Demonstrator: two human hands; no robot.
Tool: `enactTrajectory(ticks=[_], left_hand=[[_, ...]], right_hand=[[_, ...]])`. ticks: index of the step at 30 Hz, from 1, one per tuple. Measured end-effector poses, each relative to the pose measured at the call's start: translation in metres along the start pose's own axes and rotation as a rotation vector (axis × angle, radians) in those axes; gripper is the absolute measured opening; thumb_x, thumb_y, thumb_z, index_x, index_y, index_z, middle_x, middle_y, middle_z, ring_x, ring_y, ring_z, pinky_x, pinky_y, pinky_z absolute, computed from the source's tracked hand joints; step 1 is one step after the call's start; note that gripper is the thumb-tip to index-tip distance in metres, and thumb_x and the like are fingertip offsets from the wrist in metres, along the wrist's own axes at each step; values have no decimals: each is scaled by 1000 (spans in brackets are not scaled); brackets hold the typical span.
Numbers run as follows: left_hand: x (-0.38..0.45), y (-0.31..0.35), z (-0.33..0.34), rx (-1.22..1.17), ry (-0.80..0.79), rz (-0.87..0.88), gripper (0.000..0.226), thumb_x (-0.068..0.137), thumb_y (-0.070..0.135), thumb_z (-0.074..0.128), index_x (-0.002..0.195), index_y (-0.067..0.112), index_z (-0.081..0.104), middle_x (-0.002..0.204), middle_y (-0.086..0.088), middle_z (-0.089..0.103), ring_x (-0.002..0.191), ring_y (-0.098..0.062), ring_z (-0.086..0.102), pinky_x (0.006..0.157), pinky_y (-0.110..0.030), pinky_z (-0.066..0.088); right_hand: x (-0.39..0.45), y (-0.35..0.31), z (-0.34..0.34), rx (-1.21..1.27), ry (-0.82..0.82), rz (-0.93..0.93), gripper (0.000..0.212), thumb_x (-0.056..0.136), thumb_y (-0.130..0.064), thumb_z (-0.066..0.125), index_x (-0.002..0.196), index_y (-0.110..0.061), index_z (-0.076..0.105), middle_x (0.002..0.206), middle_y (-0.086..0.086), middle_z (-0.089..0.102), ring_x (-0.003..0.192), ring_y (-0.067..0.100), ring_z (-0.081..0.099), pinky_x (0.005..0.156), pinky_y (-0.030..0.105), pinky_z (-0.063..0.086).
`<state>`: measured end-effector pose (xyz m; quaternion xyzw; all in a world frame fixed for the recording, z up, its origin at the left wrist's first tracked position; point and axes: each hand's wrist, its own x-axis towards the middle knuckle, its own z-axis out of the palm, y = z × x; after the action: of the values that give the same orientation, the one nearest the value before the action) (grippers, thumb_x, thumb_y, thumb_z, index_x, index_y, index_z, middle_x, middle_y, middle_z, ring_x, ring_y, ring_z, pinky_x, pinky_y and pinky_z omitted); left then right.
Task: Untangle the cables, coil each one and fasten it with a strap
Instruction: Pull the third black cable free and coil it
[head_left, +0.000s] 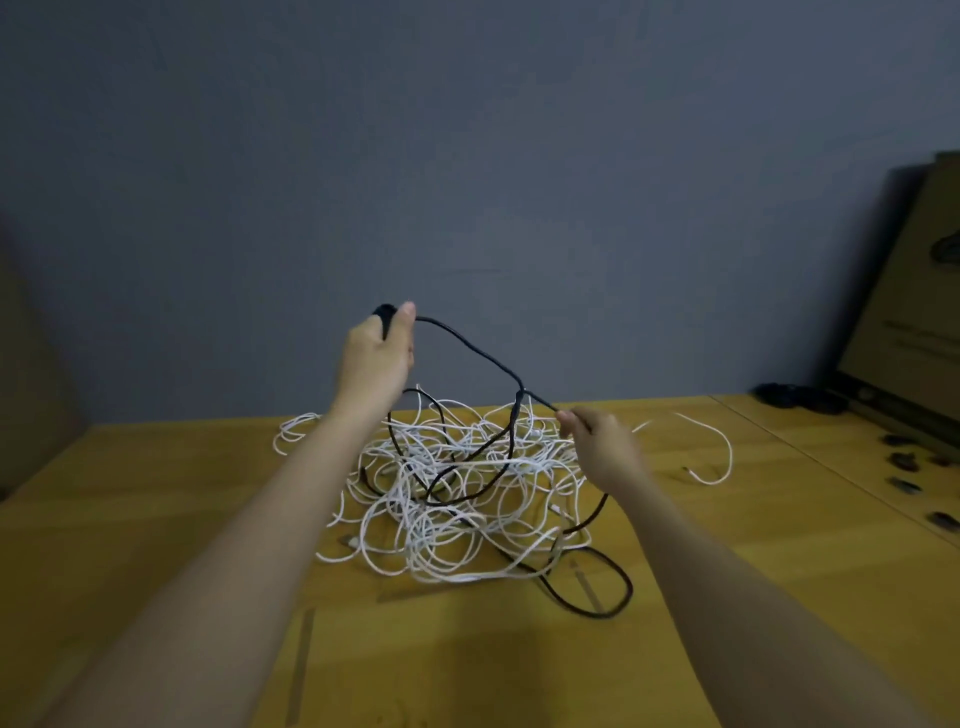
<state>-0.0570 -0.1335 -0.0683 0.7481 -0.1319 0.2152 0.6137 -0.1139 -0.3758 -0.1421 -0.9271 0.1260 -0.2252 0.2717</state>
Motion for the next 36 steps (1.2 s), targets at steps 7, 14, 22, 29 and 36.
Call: enactTrajectory(ticks=[7,14,22,29,36], left_hand=[[-1,28,0,195,-200,291,44,100,39,42,62,16,43,56,2,48,54,-18,48,60,-33,40],[-4,29,-6,148,-171,271,44,100,40,42,64,16,46,58,1,50,56,-20,50,61,-37,43],[-31,1,-18,169,-278,165,43,96,50,42,67,18,41,54,9,47,49,-9,47,55,-29,36],[-48,-6,-16,373,-353,107,52,85,67,36,70,17,34,65,1,37,56,-13,38,52,-31,27],[-43,8,-18,321,-418,89,51,81,69,47,76,19,47,70,6,50,62,-10,49,56,-28,34]], right_hand=[[-6,-70,-27,34,2,-280,35,92,-21,49,121,-38,59,123,-5,43,122,15,25,94,29,19],[-30,-90,-44,328,-483,-304,18,93,-24,57,107,-24,69,113,-7,63,104,6,56,82,24,42],[-40,-92,-45,699,-35,-276,12,94,-16,56,93,-24,65,88,-4,68,81,4,64,82,29,51],[-40,-118,-51,800,56,-368,11,96,-15,54,96,-19,64,87,-4,66,83,6,64,81,22,52],[-18,-115,-64,318,272,-304,24,92,-34,59,108,-21,71,115,-6,51,121,13,30,100,27,24]])
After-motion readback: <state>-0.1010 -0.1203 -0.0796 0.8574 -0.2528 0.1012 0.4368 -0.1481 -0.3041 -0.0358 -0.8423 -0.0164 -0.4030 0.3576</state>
